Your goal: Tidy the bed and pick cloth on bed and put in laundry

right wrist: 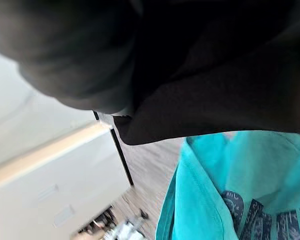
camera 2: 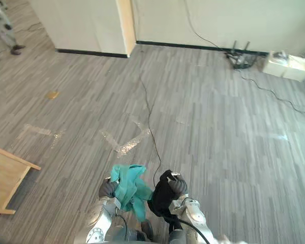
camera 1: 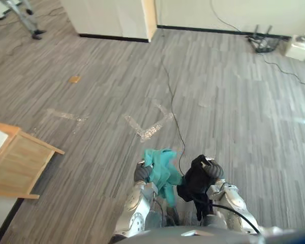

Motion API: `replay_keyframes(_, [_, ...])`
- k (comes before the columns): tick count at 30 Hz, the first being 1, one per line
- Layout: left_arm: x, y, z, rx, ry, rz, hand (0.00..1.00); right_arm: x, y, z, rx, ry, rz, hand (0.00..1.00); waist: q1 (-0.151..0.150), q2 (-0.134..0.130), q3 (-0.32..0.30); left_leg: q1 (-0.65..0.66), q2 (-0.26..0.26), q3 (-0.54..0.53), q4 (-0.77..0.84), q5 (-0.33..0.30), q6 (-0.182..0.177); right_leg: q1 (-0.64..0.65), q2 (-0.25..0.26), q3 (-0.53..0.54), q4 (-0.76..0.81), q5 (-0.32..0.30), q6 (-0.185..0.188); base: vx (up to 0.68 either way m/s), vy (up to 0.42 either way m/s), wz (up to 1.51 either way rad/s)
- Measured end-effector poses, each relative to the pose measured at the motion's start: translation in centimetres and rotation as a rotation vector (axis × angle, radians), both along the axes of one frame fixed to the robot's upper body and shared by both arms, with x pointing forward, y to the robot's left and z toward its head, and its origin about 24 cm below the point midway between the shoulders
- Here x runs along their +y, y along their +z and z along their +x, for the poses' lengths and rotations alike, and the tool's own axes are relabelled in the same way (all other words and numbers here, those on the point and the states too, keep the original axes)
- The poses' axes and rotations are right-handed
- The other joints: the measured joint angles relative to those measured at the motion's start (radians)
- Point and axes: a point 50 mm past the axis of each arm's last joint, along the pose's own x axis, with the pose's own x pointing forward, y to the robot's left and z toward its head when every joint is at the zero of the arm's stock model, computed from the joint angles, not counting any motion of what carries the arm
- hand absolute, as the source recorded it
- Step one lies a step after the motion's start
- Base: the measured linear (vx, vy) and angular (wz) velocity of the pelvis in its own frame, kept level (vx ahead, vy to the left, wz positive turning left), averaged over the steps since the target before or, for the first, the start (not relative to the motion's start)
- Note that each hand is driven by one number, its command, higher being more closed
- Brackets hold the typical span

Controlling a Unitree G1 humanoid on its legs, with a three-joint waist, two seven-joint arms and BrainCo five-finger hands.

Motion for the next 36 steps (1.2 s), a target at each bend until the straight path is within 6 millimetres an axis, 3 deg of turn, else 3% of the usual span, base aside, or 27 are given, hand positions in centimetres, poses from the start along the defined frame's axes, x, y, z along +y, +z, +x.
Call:
replay_keyframes(1, [0.2,0.1,0.0,-0.005,-0.001,0.006,1.00,0.1,-0.3,-0.5,0.020,-0.023,0.002,1.00,-0.014,-0.003,-0.002,0.037,0.000,-0.077,-0.018,-0.002,-0.004,-0.040,-0.002,-0.021,-0.018,-0.028,-0.073,0.42,-0.114,1.34])
replay_keyframes(2, [0.2,0.1,0.1,-0.006,-0.002,0.008,1.00,0.1,-0.4,-0.7,0.028,-0.027,0.002,1.00,-0.020,-0.003,-0.002,0.051,0.002,-0.112,-0.025,-0.003,-0.005,-0.060,0.000,-0.018,-0.045,-0.044,-0.101,0.33,-0.133,1.50])
replay_keyframes(3, [0.1,0.1,0.1,-0.008,-0.006,0.007,1.00,0.1,-0.6,-1.0,0.042,-0.034,-0.002,1.00,-0.032,-0.003,-0.002,0.070,0.011,-0.161,-0.029,-0.005,-0.010,-0.087,0.006,-0.013,-0.112,-0.062,-0.121,0.26,-0.161,1.45])
replay_keyframes(5, [0.0,0.2,0.3,-0.014,-0.015,0.006,1.00,-0.3,-1.1,-1.9,0.073,-0.053,-0.006,1.00,-0.043,0.010,0.004,0.105,0.053,-0.256,-0.028,-0.020,-0.035,-0.135,0.063,0.035,-0.344,-0.066,-0.118,0.35,-0.272,1.53])
replay_keyframes(7, [0.1,0.4,0.8,-0.026,-0.029,0.017,1.00,-0.3,-1.4,-2.5,0.089,-0.059,-0.004,1.00,-0.046,0.012,0.005,0.118,0.091,-0.344,-0.013,-0.054,-0.069,-0.178,0.097,0.106,-0.601,0.016,-0.097,0.35,-0.363,1.39])
replay_keyframes(8, [0.3,0.3,1.0,-0.024,-0.039,0.032,1.00,-0.3,-1.4,-2.5,0.087,-0.057,-0.002,1.00,-0.047,0.005,0.008,0.124,0.107,-0.385,0.010,-0.086,-0.090,-0.178,0.102,0.155,-0.748,0.094,-0.090,0.28,-0.348,1.08])
replay_keyframes(9, [0.5,0.1,1.0,-0.017,-0.041,0.041,1.00,-0.3,-1.4,-2.5,0.086,-0.055,-0.001,1.00,-0.046,-0.002,0.010,0.133,0.114,-0.404,0.023,-0.106,-0.102,-0.174,0.102,0.182,-0.825,0.135,-0.081,0.38,-0.525,0.97])
replay_keyframes(10, [0.9,-0.3,0.7,0.002,-0.038,0.053,1.00,-0.2,-1.3,-2.5,0.081,-0.050,0.003,1.00,-0.043,-0.020,0.003,0.134,0.126,-0.429,0.061,-0.161,-0.133,-0.169,0.098,0.211,-0.900,0.251,-0.052,0.38,-0.535,0.59])
replay_keyframes(11, [1.1,-0.5,0.6,0.014,-0.039,0.060,1.00,-0.1,-1.3,-2.4,0.079,-0.046,0.006,1.00,-0.039,-0.013,0.001,0.135,0.140,-0.429,0.080,-0.185,-0.149,-0.168,0.114,0.205,-0.875,0.292,-0.072,0.36,-0.509,0.56])
replay_keyframes(12, [0.9,-0.6,0.4,0.025,-0.039,0.052,1.00,-0.6,-1.1,-2.0,0.067,-0.049,-0.010,1.00,-0.037,0.006,0.004,0.134,0.165,-0.423,0.096,-0.189,-0.158,-0.172,0.136,0.193,-0.837,0.283,-0.087,0.35,-0.412,0.42])
replay_keyframes(13, [0.6,-0.7,0.3,0.029,-0.043,0.041,1.00,-0.7,-0.7,-1.4,0.046,-0.045,-0.016,1.00,-0.037,0.034,-0.001,0.136,0.194,-0.419,0.109,-0.159,-0.176,-0.171,0.156,0.179,-0.796,0.248,-0.130,0.41,-0.461,0.40])
replay_keyframes(17, [0.7,-1.0,-0.4,0.045,-0.043,0.029,1.00,0.0,0.5,-0.6,-0.013,-0.029,0.006,1.00,-0.038,0.039,-0.004,0.141,0.250,-0.420,0.181,-0.080,-0.203,-0.134,0.185,0.114,-0.720,0.157,-0.192,0.30,-0.344,0.31])
replay_keyframes(18, [0.8,-1.1,-0.5,0.052,-0.034,0.020,1.00,0.0,0.6,-0.4,-0.020,-0.028,0.007,1.00,-0.038,0.038,-0.006,0.097,0.260,-0.400,0.301,-0.051,-0.217,-0.113,0.194,0.093,-0.703,0.120,-0.207,0.24,-0.294,0.30])
replay_keyframes(20, [0.9,-1.1,-0.4,0.057,-0.011,-0.014,1.00,-0.2,0.6,-0.3,-0.018,-0.024,0.004,1.00,-0.039,0.052,-0.003,-0.023,0.301,-0.357,0.551,0.058,-0.268,-0.055,0.222,0.058,-0.733,0.086,-0.226,0.23,-0.281,0.30])
replay_keyframes(21, [0.9,-1.1,-0.4,0.057,-0.001,-0.022,1.00,-0.5,0.5,-0.6,-0.012,-0.024,0.002,1.00,-0.037,0.066,0.003,-0.106,0.351,-0.322,0.711,0.182,-0.277,0.011,0.250,0.035,-0.788,0.081,-0.234,0.30,-0.253,0.34])
replay_keyframes(22, [0.8,-1.2,-0.5,0.056,0.001,-0.031,1.00,-0.9,0.3,-0.9,-0.002,-0.024,-0.009,1.00,-0.037,0.076,0.009,-0.184,0.387,-0.279,0.878,0.176,-0.262,0.075,0.267,0.020,-0.835,0.078,-0.242,0.26,-0.196,0.32])
replay_keyframes(24, [0.6,-1.3,-0.8,0.056,-0.001,-0.048,1.00,-1.6,0.1,-1.2,0.006,-0.027,-0.026,1.00,-0.038,0.077,0.019,-0.258,0.385,-0.189,0.988,0.102,-0.236,0.159,0.264,0.008,-0.890,0.072,-0.262,0.28,-0.154,0.21])
replay_keyframes(26, [0.4,-1.2,-0.8,0.047,-0.009,-0.062,1.00,-2.3,-0.1,-1.3,0.009,-0.036,-0.032,1.00,-0.033,0.080,0.019,-0.299,0.372,-0.098,0.927,0.032,-0.232,0.219,0.261,-0.010,-0.948,0.075,-0.275,0.28,-0.113,0.11])
replay_keyframes(28, [0.1,-0.8,-0.7,0.031,-0.008,-0.074,1.00,-2.5,0.0,-1.3,0.005,-0.039,-0.032,1.00,-0.029,0.076,0.017,-0.318,0.330,0.002,0.701,-0.012,-0.234,0.258,0.253,-0.034,-0.994,0.084,-0.274,0.29,-0.027,0.13])
replay_keyframes(30, [-0.2,-0.7,-0.5,0.026,-0.003,-0.086,1.00,-2.6,0.0,-1.3,0.005,-0.039,-0.032,1.00,-0.029,0.068,0.015,-0.300,0.267,0.053,0.455,-0.011,-0.241,0.286,0.239,-0.050,-1.010,0.086,-0.263,0.40,0.039,0.21])
replay_keyframes(32, [-0.6,-0.2,-0.4,0.008,0.002,-0.103,1.00,-2.5,-0.1,-1.5,0.009,-0.038,-0.031,1.00,-0.022,0.059,0.015,-0.279,0.204,0.085,0.197,0.049,-0.240,0.300,0.220,-0.063,-1.026,0.076,-0.230,0.37,0.076,0.26])
replay_keyframes(33, [-0.8,0.0,-0.3,0.001,0.002,-0.111,1.00,-2.6,-0.3,-1.7,0.017,-0.041,-0.031,1.00,-0.020,0.060,0.014,-0.264,0.184,0.096,0.062,0.117,-0.246,0.318,0.218,-0.077,-1.035,0.070,-0.213,0.36,0.111,0.36])
replay_keyframes(34, [-0.8,0.2,-0.3,-0.007,0.002,-0.114,1.00,-2.6,-0.5,-2.2,0.031,-0.041,-0.030,1.00,-0.015,0.061,0.014,-0.257,0.182,0.099,-0.049,0.191,-0.245,0.352,0.222,-0.083,-1.048,0.054,-0.186,0.44,0.153,0.39])
replay_keyframes(36, [-0.9,0.1,-0.7,0.003,0.009,-0.113,1.00,-2.6,-0.9,-3.0,0.052,-0.036,-0.035,1.00,-0.004,0.066,0.010,-0.272,0.216,0.107,-0.087,0.232,-0.234,0.412,0.231,-0.095,-1.070,0.025,-0.147,0.39,0.159,0.23])
